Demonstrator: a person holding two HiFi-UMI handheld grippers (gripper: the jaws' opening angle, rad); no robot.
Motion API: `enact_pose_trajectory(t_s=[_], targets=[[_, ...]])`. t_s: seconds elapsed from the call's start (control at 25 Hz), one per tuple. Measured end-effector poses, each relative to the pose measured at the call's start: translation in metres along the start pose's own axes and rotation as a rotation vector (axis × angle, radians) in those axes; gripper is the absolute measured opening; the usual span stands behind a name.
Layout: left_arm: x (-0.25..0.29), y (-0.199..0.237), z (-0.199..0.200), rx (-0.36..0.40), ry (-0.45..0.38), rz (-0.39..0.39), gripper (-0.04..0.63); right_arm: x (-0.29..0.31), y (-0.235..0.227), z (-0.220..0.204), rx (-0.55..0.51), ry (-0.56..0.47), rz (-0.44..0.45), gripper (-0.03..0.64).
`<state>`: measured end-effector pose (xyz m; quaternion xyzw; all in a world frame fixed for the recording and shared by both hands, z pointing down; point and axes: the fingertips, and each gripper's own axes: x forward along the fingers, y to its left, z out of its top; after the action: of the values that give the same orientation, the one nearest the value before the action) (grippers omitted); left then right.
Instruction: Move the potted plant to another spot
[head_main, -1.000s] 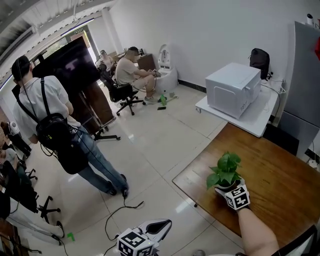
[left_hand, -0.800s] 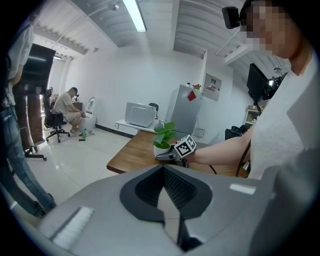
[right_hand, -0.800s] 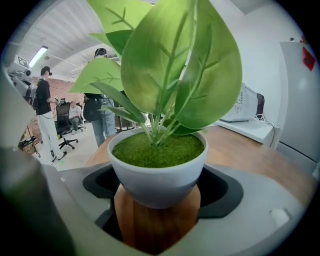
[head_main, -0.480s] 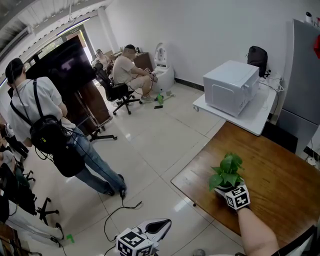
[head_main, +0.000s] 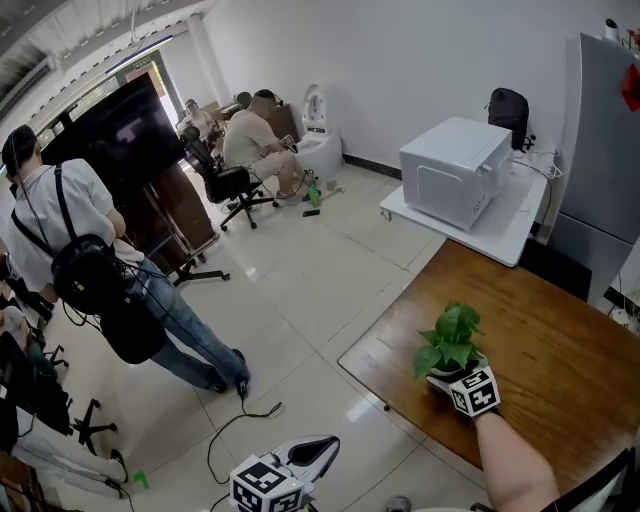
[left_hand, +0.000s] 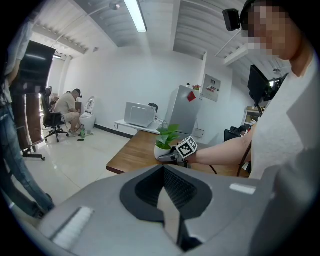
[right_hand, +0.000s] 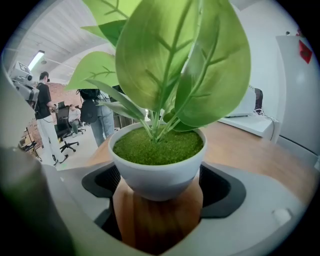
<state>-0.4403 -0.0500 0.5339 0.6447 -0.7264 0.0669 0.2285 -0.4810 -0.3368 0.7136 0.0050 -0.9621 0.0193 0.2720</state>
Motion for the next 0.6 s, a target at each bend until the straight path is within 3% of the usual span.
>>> enact_pose_trajectory(t_s=[0.2, 0.4, 0.6], targets=[[0.006, 0.001, -0.002, -0.006, 0.0, -0.002, -0.005, -0.013, -0.001, -0.005, 0.019, 0.005, 0.012, 0.485], [0.015, -0.001, 0.0, -0.065, -0.034, -0.046, -0.005, -0.045, 0.005, -0.012, 0.061, -0.019, 0.04, 0.453], [0.027, -0.016, 0.011, -0.057, -0.016, -0.088, -0.005, -0.109, 0.009, 0.014, 0.1, -0.165, -0.01, 0.278]])
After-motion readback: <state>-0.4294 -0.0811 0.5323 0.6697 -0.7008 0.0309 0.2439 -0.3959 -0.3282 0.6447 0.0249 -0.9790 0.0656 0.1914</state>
